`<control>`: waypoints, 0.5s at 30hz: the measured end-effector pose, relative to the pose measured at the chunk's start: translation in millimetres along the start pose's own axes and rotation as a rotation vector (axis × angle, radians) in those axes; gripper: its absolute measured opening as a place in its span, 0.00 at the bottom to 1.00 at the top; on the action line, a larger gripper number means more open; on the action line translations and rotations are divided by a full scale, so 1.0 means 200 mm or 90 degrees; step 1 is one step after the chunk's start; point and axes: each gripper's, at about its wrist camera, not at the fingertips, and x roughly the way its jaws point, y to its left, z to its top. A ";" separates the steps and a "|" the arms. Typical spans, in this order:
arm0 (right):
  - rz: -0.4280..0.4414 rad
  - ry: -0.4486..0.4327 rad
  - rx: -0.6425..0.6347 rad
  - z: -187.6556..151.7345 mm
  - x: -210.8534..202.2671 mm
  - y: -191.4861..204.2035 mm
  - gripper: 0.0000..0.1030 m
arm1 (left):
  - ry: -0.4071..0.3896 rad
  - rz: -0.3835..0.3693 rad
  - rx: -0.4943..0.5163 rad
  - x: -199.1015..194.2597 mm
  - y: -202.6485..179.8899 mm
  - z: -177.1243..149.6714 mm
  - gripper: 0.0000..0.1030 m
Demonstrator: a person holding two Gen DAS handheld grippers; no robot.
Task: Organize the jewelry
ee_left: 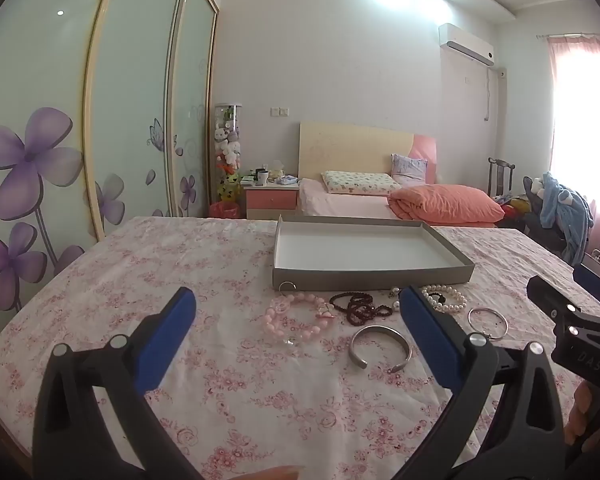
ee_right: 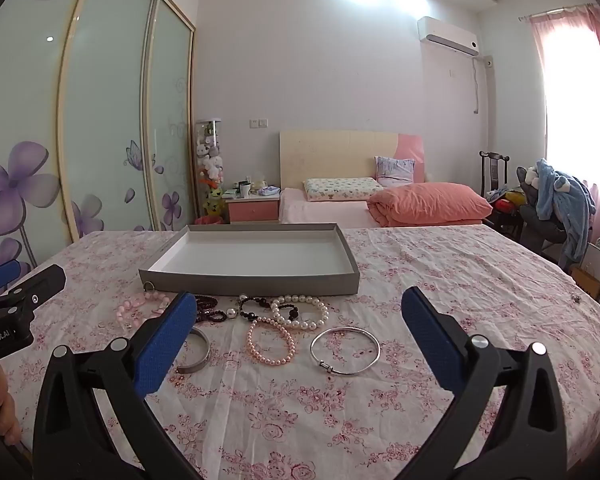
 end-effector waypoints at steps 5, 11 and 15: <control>0.001 0.001 0.000 0.00 0.00 0.00 0.98 | -0.001 0.001 0.000 0.00 0.00 0.00 0.96; 0.001 0.002 0.001 0.00 0.00 0.00 0.98 | 0.004 0.000 -0.002 0.00 0.00 0.00 0.96; 0.000 0.002 0.001 0.00 0.00 0.00 0.98 | 0.006 0.001 -0.005 0.00 -0.01 -0.01 0.96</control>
